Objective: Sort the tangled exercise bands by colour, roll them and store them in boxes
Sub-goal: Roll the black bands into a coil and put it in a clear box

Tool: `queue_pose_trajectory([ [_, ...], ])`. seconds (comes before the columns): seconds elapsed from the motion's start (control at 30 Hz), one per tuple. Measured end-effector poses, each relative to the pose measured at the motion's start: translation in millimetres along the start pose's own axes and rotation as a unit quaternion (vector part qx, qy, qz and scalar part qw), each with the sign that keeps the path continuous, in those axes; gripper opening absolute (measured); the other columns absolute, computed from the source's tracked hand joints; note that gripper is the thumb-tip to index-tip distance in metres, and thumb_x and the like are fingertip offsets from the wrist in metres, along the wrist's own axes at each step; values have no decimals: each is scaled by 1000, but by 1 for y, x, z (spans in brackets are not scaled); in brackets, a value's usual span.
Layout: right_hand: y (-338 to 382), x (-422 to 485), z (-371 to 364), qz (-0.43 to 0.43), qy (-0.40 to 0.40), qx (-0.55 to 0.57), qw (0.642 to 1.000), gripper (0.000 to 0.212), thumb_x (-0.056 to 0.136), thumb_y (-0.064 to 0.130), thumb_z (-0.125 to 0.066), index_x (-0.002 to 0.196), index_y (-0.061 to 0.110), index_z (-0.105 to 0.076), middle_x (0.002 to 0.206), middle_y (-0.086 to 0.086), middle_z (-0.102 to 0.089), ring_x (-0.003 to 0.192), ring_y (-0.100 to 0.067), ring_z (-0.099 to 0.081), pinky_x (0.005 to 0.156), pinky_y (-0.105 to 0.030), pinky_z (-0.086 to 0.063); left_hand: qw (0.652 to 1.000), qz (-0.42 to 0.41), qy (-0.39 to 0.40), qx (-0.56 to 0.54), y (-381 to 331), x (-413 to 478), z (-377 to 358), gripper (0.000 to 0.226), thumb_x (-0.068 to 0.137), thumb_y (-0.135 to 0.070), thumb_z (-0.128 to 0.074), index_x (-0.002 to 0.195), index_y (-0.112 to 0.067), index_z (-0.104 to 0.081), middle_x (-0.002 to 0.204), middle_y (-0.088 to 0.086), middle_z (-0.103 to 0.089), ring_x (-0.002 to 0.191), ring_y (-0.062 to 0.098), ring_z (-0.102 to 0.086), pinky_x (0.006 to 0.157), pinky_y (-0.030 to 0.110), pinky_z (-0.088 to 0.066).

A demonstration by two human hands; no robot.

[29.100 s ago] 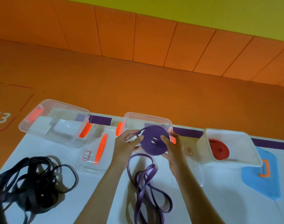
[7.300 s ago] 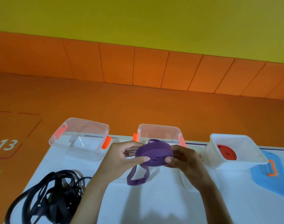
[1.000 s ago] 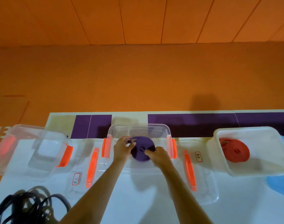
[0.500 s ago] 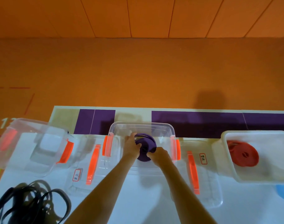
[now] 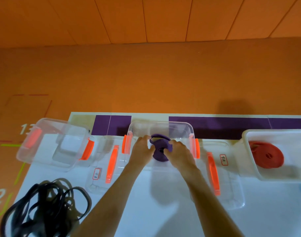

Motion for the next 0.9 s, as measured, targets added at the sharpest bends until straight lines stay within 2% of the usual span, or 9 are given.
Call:
queue_pose_trajectory([
  [0.07, 7, -21, 4, 48, -30, -19, 998, 41, 99, 33, -60, 138, 20, -60, 132, -4, -65, 118, -27, -64, 92, -35, -51, 997, -65, -26, 16, -3, -28, 24, 32, 102, -15, -61, 134, -12, -64, 127, 10, -69, 118, 27, -63, 91, 28, -46],
  [0.2, 23, -67, 3, 131, -72, -69, 986, 34, 100, 31, -60, 132, 20, -64, 131, -1, -66, 115, -24, -65, 91, -35, -54, 978, -140, -69, 136, 8, -85, 67, 29, 104, -26, -61, 132, -21, -65, 122, 2, -72, 109, 25, -68, 91, 40, -57],
  [0.33, 46, -114, -17, 160, -101, -128, 973, 31, 101, 30, -59, 129, 19, -66, 131, -1, -64, 115, -26, -64, 93, -38, -54, 945, -155, -92, 273, 44, -131, 98, 29, 105, -29, -57, 132, -23, -66, 124, -1, -71, 111, 25, -67, 89, 39, -56],
  [0.47, 71, -153, -59, 172, -92, -160, 968, 36, 104, 34, -53, 138, 26, -59, 136, 7, -58, 123, -17, -58, 101, -31, -48, 937, -153, -80, 305, 104, -172, 118, 24, 88, -14, -77, 111, -20, -76, 99, 1, -73, 89, 28, -71, 71, 40, -56],
  [0.53, 87, -170, -87, 170, -79, -174, 967, 39, 104, 35, -52, 143, 30, -54, 138, 10, -55, 125, -15, -55, 103, -29, -46, 938, -152, -75, 303, 141, -188, 130, 27, 82, -12, -81, 108, -20, -77, 98, 1, -74, 88, 29, -73, 69, 41, -59],
  [0.7, 139, -213, -172, 132, -30, -164, 977, 41, 104, 38, -53, 144, 32, -51, 140, 12, -53, 127, -14, -53, 105, -31, -46, 948, -116, -59, 290, 244, -226, 158, 34, 105, -31, -50, 138, -29, -59, 133, -6, -63, 125, 20, -60, 99, 37, -50],
  [0.8, 163, -228, -225, 121, 31, -144, 982, 43, 103, 38, -56, 145, 32, -51, 142, 10, -53, 130, -14, -53, 106, -31, -46, 951, -81, -49, 294, 298, -242, 182, 39, 105, -30, -47, 144, -34, -56, 139, -9, -60, 130, 17, -57, 106, 37, -47],
  [0.83, 169, -230, -243, 113, 65, -134, 982, 46, 102, 37, -58, 146, 32, -49, 143, 8, -53, 131, -16, -53, 106, -32, -46, 951, -63, -40, 299, 317, -245, 191, 42, 105, -29, -47, 146, -36, -54, 141, -10, -58, 132, 16, -54, 113, 42, -42],
  [0.9, 181, -234, -277, 96, 139, -109, 980, 56, 98, 37, -64, 150, 33, -45, 146, 3, -50, 133, -19, -52, 107, -36, -47, 959, -8, -7, 282, 356, -250, 208, 45, 105, -34, -50, 150, -39, -49, 154, -10, -45, 146, 17, -41, 124, 59, -22],
])
Point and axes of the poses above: each hand's wrist, its own x-axis towards the middle knuckle, its own z-axis out of the back of the hand, y = z × x, the point moved 1 cm from there along x, towards the middle knuckle
